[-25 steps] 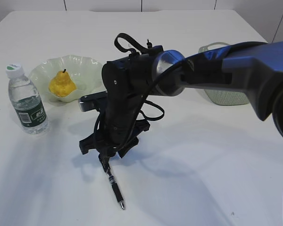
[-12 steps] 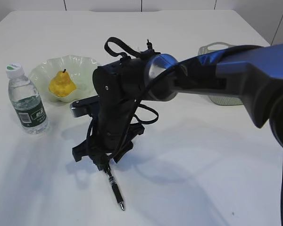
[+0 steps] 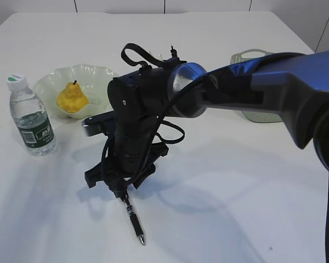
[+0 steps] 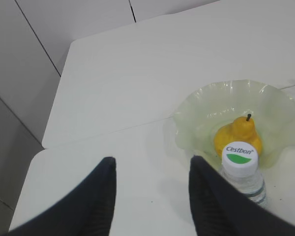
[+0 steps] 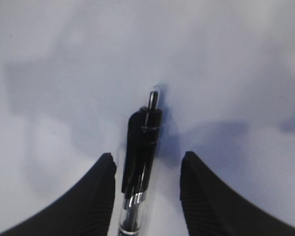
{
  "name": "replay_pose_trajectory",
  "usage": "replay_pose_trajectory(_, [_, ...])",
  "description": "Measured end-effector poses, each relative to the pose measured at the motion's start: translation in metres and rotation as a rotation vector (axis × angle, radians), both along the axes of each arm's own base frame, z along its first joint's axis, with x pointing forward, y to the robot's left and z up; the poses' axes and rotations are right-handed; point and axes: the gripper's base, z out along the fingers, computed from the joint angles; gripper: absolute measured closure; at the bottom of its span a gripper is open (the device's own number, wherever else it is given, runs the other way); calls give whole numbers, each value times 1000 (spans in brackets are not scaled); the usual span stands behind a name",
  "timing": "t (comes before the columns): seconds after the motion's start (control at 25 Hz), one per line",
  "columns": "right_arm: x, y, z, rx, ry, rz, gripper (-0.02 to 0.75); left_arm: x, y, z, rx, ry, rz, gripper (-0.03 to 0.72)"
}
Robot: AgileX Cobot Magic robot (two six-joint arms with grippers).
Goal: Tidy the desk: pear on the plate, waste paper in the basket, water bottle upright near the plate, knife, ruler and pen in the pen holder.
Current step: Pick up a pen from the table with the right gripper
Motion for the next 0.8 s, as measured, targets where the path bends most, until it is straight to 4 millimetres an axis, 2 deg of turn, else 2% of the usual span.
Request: replay_pose_trajectory(0.8, [3,3,1,38,-37,-7,407,0,0,0,-1,0,0,348])
